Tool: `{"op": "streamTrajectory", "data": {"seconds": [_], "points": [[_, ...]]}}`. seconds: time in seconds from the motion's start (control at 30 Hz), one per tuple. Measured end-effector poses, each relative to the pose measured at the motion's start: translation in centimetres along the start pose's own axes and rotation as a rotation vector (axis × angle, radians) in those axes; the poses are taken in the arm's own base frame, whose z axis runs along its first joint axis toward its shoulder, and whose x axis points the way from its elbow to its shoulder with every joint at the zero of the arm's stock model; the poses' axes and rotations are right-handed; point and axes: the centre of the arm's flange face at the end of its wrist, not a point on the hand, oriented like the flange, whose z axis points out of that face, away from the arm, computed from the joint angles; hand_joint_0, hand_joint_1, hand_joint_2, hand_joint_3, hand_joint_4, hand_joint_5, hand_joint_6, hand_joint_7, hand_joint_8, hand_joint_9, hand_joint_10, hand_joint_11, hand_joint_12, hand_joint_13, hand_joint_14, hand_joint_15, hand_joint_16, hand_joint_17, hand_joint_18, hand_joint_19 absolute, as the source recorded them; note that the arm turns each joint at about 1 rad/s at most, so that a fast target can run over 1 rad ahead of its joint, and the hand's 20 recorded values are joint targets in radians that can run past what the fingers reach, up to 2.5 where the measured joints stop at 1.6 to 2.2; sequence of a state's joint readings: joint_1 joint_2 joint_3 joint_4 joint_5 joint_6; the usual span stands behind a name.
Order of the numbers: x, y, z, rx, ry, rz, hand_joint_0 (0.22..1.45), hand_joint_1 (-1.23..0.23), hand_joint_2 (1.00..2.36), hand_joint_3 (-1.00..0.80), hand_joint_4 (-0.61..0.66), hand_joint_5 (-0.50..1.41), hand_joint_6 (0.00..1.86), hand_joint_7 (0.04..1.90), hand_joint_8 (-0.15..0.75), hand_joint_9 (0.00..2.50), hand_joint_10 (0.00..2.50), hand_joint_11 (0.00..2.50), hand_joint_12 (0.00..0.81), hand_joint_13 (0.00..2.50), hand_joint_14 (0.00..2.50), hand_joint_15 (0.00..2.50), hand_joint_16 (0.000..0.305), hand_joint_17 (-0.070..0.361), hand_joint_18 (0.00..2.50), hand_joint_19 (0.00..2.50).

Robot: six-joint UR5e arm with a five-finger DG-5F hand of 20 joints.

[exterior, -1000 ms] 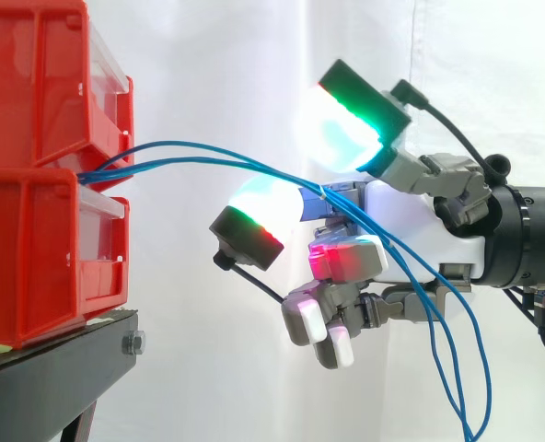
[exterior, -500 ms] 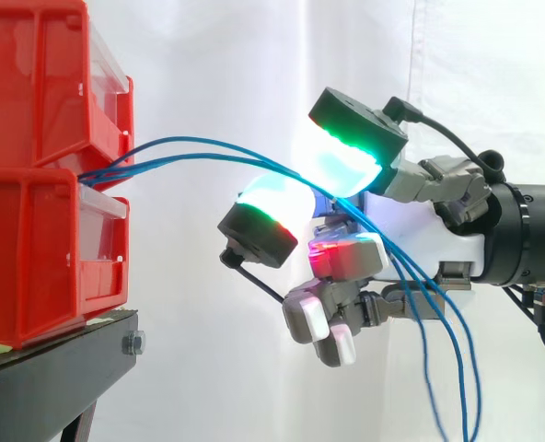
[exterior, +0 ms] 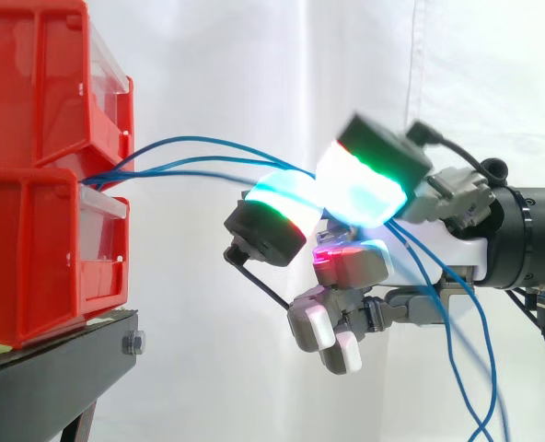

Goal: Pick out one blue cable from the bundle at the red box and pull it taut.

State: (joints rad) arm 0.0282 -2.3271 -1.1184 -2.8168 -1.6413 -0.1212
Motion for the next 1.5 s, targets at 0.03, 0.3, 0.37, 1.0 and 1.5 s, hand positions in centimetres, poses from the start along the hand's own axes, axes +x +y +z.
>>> {"op": "streamTrajectory", "data": {"seconds": [0.03, 0.3, 0.37, 1.0, 1.5], "points": [[-0.01, 0.00, 0.00, 0.000, 0.000, 0.000, 0.65, -1.02, 1.00, -0.50, -0.05, -0.12, 0.94, 0.94, 0.256, 1.24, 0.03, 0.93, 0.332, 0.97, 0.02, 0.63, 0.046, 0.104, 0.95, 0.66], [-0.03, 0.10, 0.04, -0.001, 0.000, 0.000, 0.53, -1.00, 1.00, -0.50, -0.01, -0.12, 0.94, 0.90, 0.267, 1.23, 0.03, 0.93, 0.343, 0.96, 0.02, 0.63, 0.049, 0.111, 0.96, 0.67], [-0.04, 0.11, 0.04, -0.002, 0.000, 0.000, 0.49, -0.95, 1.00, -0.50, 0.01, -0.12, 0.93, 0.86, 0.280, 1.24, 0.03, 0.91, 0.363, 0.97, 0.03, 0.62, 0.052, 0.117, 0.97, 0.66], [-0.05, 0.33, 0.07, 0.004, 0.003, -0.001, 0.58, -0.58, 1.00, -0.50, -0.12, -0.09, 0.81, 0.90, 0.255, 1.29, 0.03, 0.87, 0.335, 0.97, 0.02, 0.63, 0.047, 0.106, 0.91, 0.72], [0.01, 0.32, -0.02, 0.016, 0.010, 0.000, 0.62, -0.81, 1.02, -0.28, 0.03, -0.12, 0.92, 0.93, 0.284, 1.26, 0.03, 0.92, 0.353, 0.96, 0.03, 0.64, 0.048, 0.109, 0.90, 0.71]]}}
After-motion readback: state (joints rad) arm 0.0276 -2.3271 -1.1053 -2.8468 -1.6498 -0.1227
